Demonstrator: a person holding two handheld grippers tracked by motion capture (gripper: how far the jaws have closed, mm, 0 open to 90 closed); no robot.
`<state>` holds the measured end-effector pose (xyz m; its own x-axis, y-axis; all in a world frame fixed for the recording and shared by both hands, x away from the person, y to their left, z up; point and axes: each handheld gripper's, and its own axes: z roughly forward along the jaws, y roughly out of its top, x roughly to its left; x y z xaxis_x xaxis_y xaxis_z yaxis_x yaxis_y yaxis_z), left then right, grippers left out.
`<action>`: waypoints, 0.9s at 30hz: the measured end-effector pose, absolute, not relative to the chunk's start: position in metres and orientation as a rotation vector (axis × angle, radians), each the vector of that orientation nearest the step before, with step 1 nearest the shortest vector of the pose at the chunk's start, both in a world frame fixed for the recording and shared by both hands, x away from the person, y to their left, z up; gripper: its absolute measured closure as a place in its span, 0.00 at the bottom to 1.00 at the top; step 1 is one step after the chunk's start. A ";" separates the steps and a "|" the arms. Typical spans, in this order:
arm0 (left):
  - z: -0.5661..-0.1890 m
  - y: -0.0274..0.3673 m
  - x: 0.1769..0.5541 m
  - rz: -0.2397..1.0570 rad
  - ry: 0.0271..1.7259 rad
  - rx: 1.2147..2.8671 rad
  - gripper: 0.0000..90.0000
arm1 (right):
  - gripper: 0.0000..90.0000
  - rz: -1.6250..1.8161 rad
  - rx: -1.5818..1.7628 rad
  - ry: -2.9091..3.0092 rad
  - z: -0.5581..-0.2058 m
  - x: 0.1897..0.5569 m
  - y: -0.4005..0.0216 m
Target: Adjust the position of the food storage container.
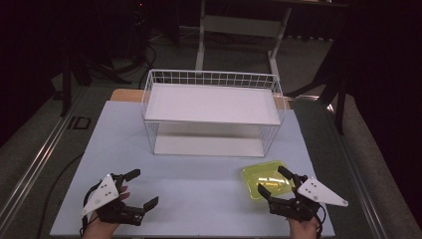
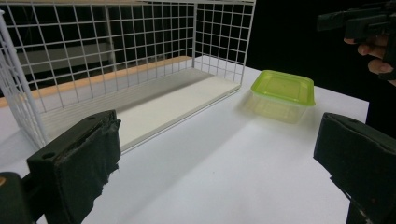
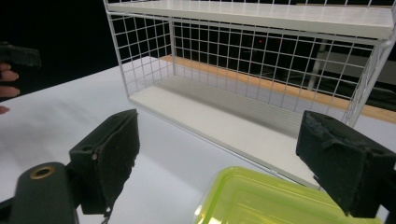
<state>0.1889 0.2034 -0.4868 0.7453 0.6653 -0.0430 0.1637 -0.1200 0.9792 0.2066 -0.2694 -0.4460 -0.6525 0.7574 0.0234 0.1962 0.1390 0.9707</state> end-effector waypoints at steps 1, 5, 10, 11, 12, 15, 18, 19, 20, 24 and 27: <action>-0.487 0.202 0.189 0.487 0.669 1.672 0.02 | 0.15 1.550 0.909 1.944 -0.444 0.206 -0.269; -0.489 0.200 0.191 0.483 0.663 1.680 0.02 | 0.15 1.542 0.863 1.927 -0.438 0.204 -0.269; -0.488 0.200 0.190 0.487 0.659 1.673 0.02 | 0.16 1.526 0.873 1.928 -0.430 0.206 -0.272; -0.488 0.200 0.190 0.488 0.660 1.673 0.02 | 0.16 1.530 0.876 1.934 -0.430 0.206 -0.273; -0.488 0.200 0.190 0.489 0.660 1.674 0.02 | 0.16 1.536 0.882 1.947 -0.429 0.208 -0.273; -0.488 0.200 0.191 0.485 0.661 1.677 0.02 | 0.15 1.526 0.905 1.990 -0.426 0.215 -0.272; -0.489 0.200 0.192 0.482 0.664 1.676 0.02 | 0.15 1.560 0.924 2.010 -0.424 0.221 -0.274; -0.489 0.200 0.192 0.481 0.664 1.679 0.02 | 0.15 1.550 0.932 2.008 -0.424 0.222 -0.274; -0.490 0.200 0.192 0.481 0.663 1.680 0.02 | 0.15 1.550 0.932 2.008 -0.424 0.222 -0.274; -0.491 0.200 0.193 0.476 0.665 1.686 0.02 | 0.16 1.524 0.944 1.998 -0.426 0.227 -0.275; -0.492 0.200 0.194 0.474 0.665 1.697 0.02 | 0.25 1.462 0.933 2.006 -0.429 0.231 -0.276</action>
